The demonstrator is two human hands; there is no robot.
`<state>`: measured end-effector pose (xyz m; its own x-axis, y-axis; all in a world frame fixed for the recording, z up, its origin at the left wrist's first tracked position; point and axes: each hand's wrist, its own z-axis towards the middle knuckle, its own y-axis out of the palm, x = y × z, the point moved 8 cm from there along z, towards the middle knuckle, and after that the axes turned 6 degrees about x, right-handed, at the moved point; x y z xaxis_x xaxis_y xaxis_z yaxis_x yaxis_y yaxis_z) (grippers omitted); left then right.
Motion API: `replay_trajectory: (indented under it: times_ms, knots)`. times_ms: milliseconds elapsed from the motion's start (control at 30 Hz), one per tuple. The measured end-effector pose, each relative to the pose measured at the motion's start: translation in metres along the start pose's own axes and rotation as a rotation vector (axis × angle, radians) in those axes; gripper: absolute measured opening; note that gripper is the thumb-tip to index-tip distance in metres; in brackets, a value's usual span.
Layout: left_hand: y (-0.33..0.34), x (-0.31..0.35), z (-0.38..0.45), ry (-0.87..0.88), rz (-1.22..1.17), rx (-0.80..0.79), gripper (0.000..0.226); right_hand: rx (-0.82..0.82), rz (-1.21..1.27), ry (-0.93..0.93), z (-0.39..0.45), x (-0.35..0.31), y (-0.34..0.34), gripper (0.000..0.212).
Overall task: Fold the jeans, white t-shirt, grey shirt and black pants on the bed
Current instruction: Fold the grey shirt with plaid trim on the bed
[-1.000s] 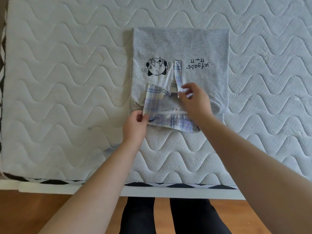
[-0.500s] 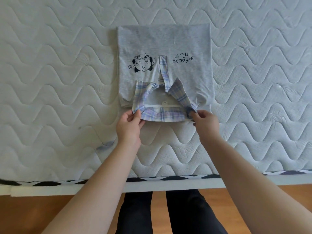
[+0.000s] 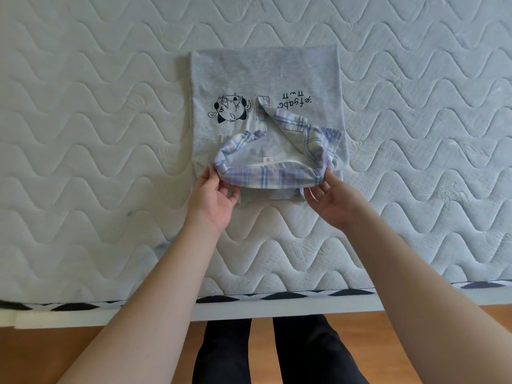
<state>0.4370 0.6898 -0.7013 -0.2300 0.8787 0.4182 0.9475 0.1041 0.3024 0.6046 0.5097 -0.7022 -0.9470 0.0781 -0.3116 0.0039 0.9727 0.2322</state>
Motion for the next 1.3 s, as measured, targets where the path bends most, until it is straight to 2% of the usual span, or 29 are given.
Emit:
replay_trajectory:
  times_ms: [67, 133, 200, 267, 367, 500, 567, 700, 800, 867, 1000, 1133, 1200, 1300]
  knots:
    - [-0.007, 0.0, 0.005, 0.044, 0.138, 0.087, 0.015, 0.059, -0.128, -0.05, 0.003, -0.003, -0.004, 0.024]
    - [-0.018, 0.009, 0.008, 0.187, 0.403, 0.224, 0.009, 0.167, -0.328, -0.128, 0.006, -0.008, -0.015, 0.032]
    - [-0.023, 0.022, 0.002, 0.413, 0.717, 0.311, 0.018, 0.304, -0.582, -0.26, 0.002, -0.017, -0.024, 0.039]
    - [-0.017, 0.036, -0.01, 0.699, 0.999, 0.332, 0.034, 0.42, -0.768, -0.464, -0.007, -0.03, -0.024, 0.05]
    - [0.008, 0.04, -0.031, 1.09, 1.4, 0.258, 0.043, 0.434, -0.955, -0.725, -0.016, -0.043, -0.008, 0.055]
    - [0.039, 0.029, -0.02, 1.175, 1.734, 0.045, 0.05, 0.431, -1.202, -0.778, -0.006, -0.052, 0.016, 0.071]
    - [0.051, 0.026, -0.013, 1.201, 1.835, -0.021, 0.048, 0.454, -1.366, -0.788, -0.001, -0.054, 0.028, 0.068]
    - [0.069, 0.024, -0.006, 1.284, 1.953, -0.016, 0.04, 0.586, -1.529, -0.897, -0.003, -0.056, 0.038, 0.047]
    - [0.079, 0.018, -0.012, 1.428, 1.867, -0.049, 0.03, 0.625, -1.606, -1.022, -0.005, -0.054, 0.04, 0.032]
    - [0.079, 0.019, -0.017, 1.517, 1.736, -0.028, 0.022, 0.573, -1.568, -1.101, -0.007, -0.053, 0.04, 0.028]
    - [0.073, 0.016, -0.021, 1.618, 1.619, -0.114, 0.019, 0.281, -1.595, -1.31, -0.02, -0.031, 0.048, 0.027]
    - [0.06, 0.003, -0.012, 1.498, 1.771, -0.283, 0.028, 0.078, -1.721, -1.428, -0.026, -0.009, 0.042, 0.025]
    - [0.056, 0.005, -0.009, 1.446, 1.794, -0.288, 0.032, 0.088, -1.627, -1.404, -0.027, -0.014, 0.037, 0.028]
    - [0.061, 0.012, -0.009, 1.418, 1.733, -0.282, 0.029, 0.172, -1.468, -1.282, -0.023, -0.032, 0.044, 0.048]
